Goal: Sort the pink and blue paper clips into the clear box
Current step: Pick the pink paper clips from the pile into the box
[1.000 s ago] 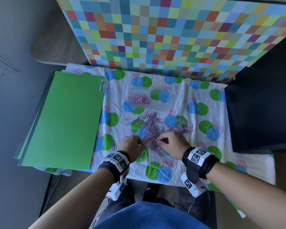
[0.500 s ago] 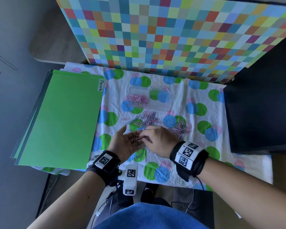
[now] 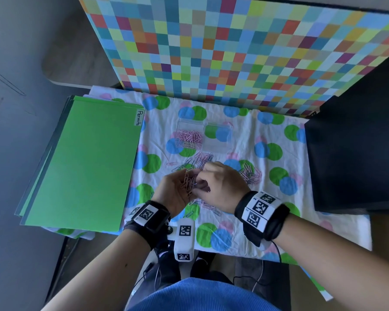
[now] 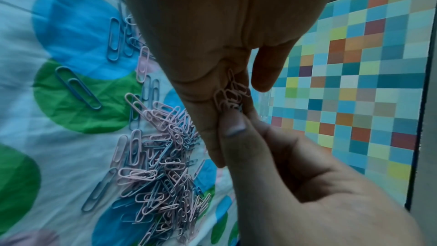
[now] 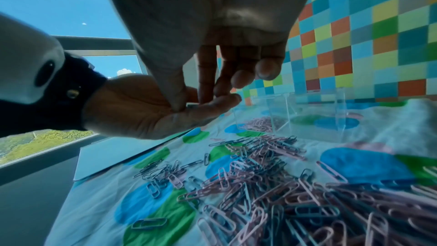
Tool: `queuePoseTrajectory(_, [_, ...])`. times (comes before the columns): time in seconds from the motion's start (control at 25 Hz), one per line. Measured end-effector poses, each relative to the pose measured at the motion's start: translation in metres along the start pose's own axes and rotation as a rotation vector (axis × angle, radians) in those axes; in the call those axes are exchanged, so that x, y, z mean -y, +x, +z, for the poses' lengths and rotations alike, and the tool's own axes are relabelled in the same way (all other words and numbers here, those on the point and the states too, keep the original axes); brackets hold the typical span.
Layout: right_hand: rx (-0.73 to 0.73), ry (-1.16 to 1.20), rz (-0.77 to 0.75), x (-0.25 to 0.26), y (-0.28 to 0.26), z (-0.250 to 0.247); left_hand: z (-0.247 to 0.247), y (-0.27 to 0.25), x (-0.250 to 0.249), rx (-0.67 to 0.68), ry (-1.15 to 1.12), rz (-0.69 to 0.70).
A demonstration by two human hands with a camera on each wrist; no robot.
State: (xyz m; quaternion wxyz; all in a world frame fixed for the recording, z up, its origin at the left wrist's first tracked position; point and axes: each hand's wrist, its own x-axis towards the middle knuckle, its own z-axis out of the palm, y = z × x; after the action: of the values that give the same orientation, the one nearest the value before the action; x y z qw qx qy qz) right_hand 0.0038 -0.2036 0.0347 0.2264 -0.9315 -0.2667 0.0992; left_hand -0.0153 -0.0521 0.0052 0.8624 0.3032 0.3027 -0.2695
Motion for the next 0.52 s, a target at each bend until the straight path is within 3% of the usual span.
queuePoseTrajectory(0.16, [-0.022, 0.012, -0.021, 0.001, 0.001, 0.004, -0.002, 0.001, 0.001, -0.010, 0.049, 0.018])
queuePoseTrajectory(0.52, [-0.042, 0.021, 0.109, -0.008, 0.002, -0.006, -0.006, -0.001, -0.002, -0.055, 0.157, -0.025])
